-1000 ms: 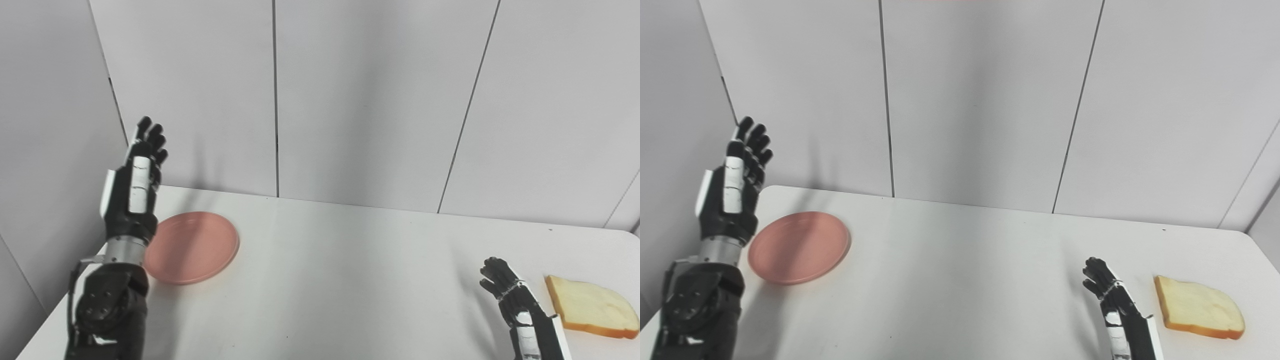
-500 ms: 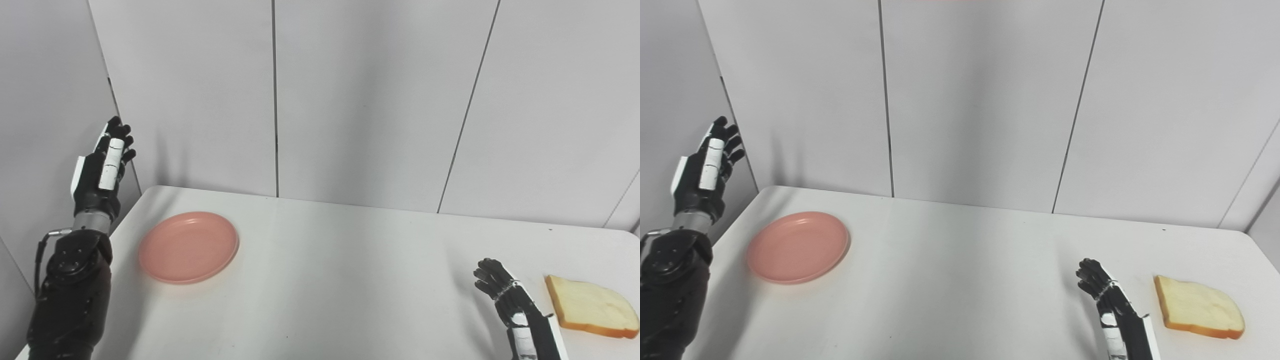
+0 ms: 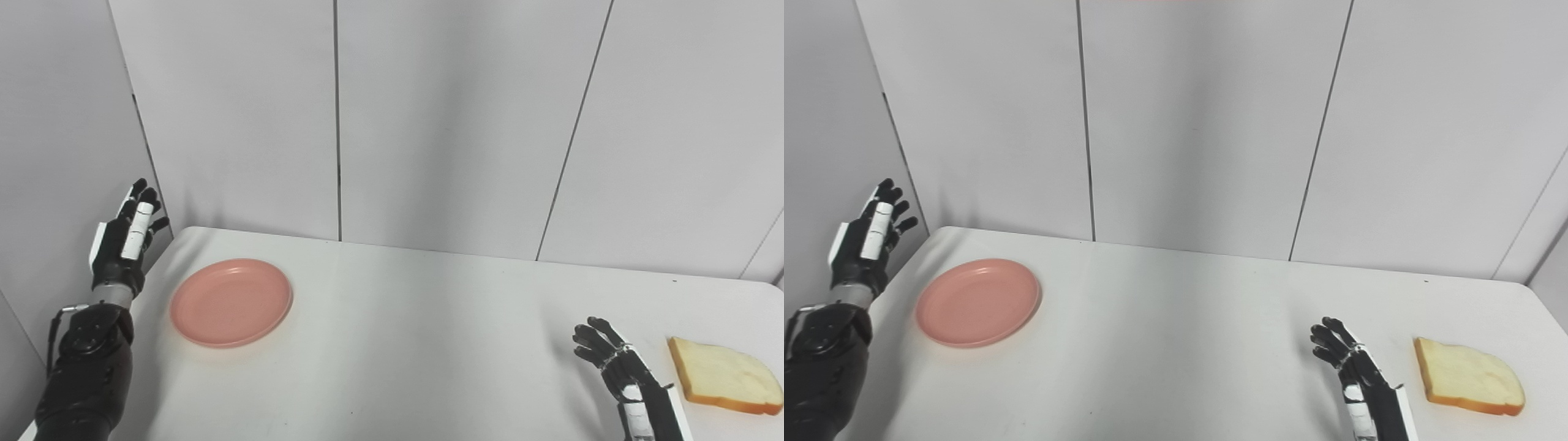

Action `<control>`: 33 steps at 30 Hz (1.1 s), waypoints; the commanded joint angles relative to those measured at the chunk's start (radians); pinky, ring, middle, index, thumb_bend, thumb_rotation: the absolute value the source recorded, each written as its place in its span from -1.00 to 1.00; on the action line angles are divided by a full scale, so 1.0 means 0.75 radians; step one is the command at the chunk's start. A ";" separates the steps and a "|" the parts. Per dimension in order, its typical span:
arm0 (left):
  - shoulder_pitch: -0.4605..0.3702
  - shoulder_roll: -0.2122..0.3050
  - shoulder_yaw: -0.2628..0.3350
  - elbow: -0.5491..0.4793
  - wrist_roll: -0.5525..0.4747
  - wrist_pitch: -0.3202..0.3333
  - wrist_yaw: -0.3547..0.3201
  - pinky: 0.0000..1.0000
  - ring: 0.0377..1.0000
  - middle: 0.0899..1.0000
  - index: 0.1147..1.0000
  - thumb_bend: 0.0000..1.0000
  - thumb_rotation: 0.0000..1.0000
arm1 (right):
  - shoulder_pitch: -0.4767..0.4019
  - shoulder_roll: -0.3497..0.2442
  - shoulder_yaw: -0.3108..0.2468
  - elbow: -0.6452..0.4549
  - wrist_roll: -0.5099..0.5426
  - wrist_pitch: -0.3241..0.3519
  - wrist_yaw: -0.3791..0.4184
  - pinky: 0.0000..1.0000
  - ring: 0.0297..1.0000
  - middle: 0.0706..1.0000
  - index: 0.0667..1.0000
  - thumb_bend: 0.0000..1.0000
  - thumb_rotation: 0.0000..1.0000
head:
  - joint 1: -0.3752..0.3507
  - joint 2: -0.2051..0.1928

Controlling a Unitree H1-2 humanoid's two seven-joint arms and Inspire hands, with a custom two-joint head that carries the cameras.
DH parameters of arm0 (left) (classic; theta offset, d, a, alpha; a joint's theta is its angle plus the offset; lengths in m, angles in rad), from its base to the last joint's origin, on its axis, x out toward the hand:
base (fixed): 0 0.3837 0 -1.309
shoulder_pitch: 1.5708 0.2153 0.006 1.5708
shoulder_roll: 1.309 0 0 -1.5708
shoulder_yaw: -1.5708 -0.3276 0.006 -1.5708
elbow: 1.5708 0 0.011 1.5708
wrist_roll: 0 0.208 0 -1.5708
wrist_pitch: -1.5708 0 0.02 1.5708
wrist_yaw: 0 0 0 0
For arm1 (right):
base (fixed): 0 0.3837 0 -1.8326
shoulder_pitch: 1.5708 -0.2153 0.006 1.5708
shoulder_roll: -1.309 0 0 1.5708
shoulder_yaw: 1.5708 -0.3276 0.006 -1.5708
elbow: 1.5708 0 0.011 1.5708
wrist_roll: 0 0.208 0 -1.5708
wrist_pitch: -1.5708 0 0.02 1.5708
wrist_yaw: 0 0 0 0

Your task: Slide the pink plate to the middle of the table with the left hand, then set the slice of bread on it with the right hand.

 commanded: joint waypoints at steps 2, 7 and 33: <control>-0.087 0.030 0.008 0.034 -0.027 -0.113 -0.021 0.69 0.86 0.87 0.90 0.70 0.59 | 0.164 0.083 0.051 0.162 0.016 0.028 0.003 0.58 0.59 0.54 0.61 0.70 0.90 | 0.000 0.001; -0.097 0.007 0.011 0.104 -0.052 -0.140 -0.031 0.70 0.83 0.83 0.86 0.79 0.53 | 0.170 0.080 0.056 0.153 0.016 0.030 0.008 0.58 0.58 0.53 0.61 0.70 0.90 | -0.008 0.010; -0.096 -0.036 0.003 0.251 -0.141 -0.128 -0.163 0.91 0.94 0.92 0.99 0.73 0.59 | 0.207 0.082 0.078 0.083 -0.020 0.071 -0.008 0.60 0.58 0.50 0.63 0.68 0.96 | -0.037 0.048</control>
